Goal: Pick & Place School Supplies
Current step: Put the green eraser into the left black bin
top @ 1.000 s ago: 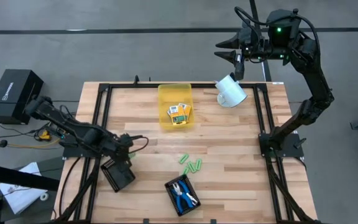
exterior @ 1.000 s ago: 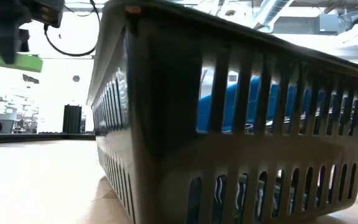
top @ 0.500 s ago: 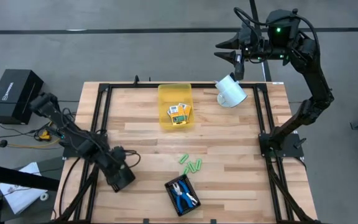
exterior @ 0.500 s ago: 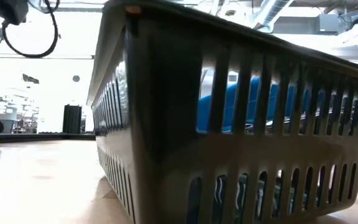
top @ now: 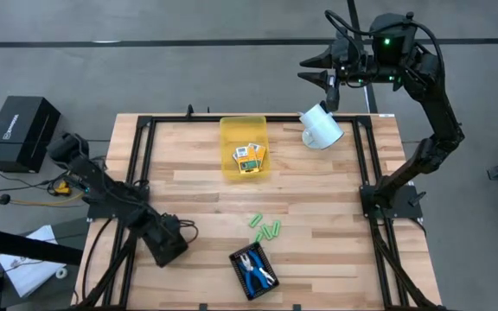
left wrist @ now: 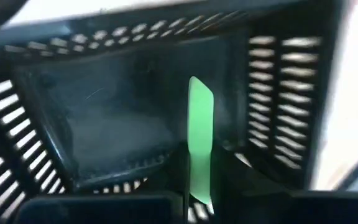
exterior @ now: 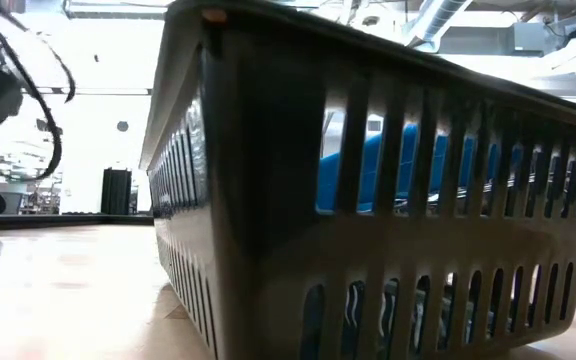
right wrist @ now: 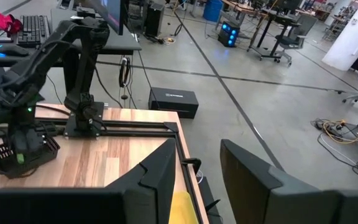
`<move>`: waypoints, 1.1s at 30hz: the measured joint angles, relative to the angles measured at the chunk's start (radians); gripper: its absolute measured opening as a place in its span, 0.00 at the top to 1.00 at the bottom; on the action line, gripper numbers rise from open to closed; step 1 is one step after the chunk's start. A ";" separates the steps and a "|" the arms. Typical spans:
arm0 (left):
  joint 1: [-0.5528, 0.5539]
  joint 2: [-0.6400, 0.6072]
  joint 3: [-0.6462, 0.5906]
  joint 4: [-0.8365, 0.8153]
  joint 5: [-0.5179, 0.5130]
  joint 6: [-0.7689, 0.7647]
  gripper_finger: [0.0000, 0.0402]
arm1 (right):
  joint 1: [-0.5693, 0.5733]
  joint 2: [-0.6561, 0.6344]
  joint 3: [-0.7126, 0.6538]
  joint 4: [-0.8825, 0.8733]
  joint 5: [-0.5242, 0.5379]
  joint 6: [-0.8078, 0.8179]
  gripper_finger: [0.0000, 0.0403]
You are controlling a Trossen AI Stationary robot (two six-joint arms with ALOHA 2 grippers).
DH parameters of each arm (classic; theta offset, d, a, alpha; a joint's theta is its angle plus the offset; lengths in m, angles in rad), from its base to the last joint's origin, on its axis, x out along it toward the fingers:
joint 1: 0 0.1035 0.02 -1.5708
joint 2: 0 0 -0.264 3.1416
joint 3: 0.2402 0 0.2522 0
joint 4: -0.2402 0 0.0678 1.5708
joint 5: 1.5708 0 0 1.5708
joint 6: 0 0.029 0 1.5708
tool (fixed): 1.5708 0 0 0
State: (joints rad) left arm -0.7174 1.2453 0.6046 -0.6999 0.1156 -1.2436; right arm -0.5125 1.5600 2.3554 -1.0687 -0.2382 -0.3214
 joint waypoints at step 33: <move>0.731 -0.001 -0.055 0.329 0.135 0.662 0.70 | 0.000 0.000 0.000 0.000 0.000 0.026 0.71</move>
State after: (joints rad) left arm 0.0134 1.2446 0.5499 -0.3712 0.2511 -0.5814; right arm -0.5126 1.5600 2.3554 -1.0687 -0.2379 -0.2955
